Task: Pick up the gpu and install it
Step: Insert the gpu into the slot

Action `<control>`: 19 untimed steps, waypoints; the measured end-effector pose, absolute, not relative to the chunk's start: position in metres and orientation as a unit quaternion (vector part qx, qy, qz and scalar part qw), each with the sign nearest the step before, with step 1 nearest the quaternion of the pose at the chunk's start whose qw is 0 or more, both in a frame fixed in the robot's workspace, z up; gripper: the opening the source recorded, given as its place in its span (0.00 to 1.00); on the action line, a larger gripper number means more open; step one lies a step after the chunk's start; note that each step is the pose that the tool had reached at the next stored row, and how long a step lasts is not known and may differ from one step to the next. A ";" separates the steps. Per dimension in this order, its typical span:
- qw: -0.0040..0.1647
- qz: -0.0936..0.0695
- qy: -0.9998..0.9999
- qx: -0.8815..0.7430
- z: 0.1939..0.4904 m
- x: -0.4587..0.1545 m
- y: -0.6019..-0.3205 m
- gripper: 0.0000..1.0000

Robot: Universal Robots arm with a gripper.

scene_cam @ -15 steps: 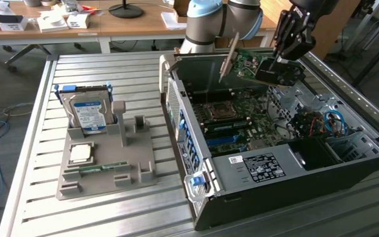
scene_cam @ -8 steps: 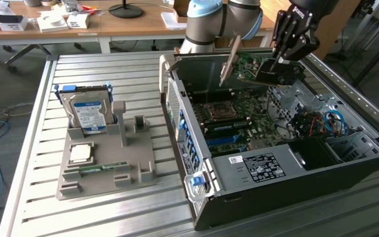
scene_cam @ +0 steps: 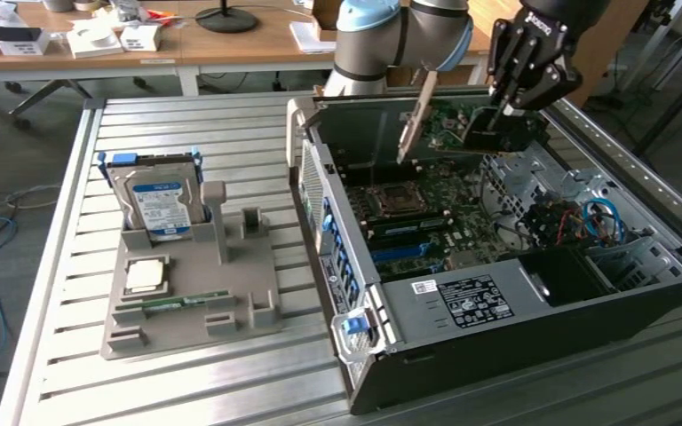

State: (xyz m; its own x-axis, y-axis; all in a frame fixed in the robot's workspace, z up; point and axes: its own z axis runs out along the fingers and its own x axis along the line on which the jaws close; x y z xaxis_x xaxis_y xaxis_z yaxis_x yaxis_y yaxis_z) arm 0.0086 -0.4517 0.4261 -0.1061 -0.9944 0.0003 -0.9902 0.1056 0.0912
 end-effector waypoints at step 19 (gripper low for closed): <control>0.028 -0.026 -0.688 0.724 0.420 0.007 -0.452 0.26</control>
